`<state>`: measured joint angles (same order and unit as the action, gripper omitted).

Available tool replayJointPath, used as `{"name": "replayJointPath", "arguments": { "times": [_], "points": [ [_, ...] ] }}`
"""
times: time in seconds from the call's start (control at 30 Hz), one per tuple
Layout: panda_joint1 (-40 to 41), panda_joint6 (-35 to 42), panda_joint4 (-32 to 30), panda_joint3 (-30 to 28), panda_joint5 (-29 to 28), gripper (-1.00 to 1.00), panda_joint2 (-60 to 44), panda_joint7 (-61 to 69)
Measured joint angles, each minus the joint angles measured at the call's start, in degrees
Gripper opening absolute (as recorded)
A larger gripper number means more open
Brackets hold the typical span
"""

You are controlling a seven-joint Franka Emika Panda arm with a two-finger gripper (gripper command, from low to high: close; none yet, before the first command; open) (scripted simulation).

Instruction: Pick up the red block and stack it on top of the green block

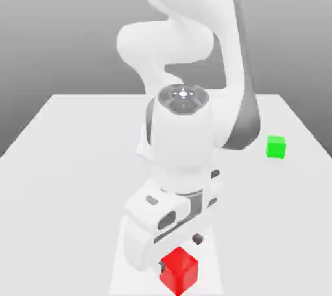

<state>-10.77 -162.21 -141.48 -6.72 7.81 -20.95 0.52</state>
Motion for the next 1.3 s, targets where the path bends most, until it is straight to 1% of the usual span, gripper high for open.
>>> {"name": "replayJointPath", "arguments": {
  "times": [0.23,0.4,0.6,0.73,0.87,0.97,1.2,1.3],
  "points": [
    [0.13,-0.15,0.04,0.14,0.0,-1.0,-0.29,0.01],
    [-1.43,7.09,-1.51,-1.64,-3.24,-1.0,8.55,-2.52],
    [-11.11,8.59,-7.04,8.85,1.02,-1.0,15.25,-5.32],
    [-22.57,9.05,-11.06,15.15,4.42,-1.0,19.84,-7.38],
    [-32.93,9.45,-15.04,19.24,6.72,-1.0,24.53,-10.15],
    [-37.89,9.7,-18.05,23.5,7.83,-1.0,28.1,-12.66],
    [-50.69,10.13,-24.95,35.64,9.7,-1.0,36.2,-18.9],
    [-51.4,9.17,-25.69,37.53,8.83,-1.0,36.35,-20.33]
  ]
}}
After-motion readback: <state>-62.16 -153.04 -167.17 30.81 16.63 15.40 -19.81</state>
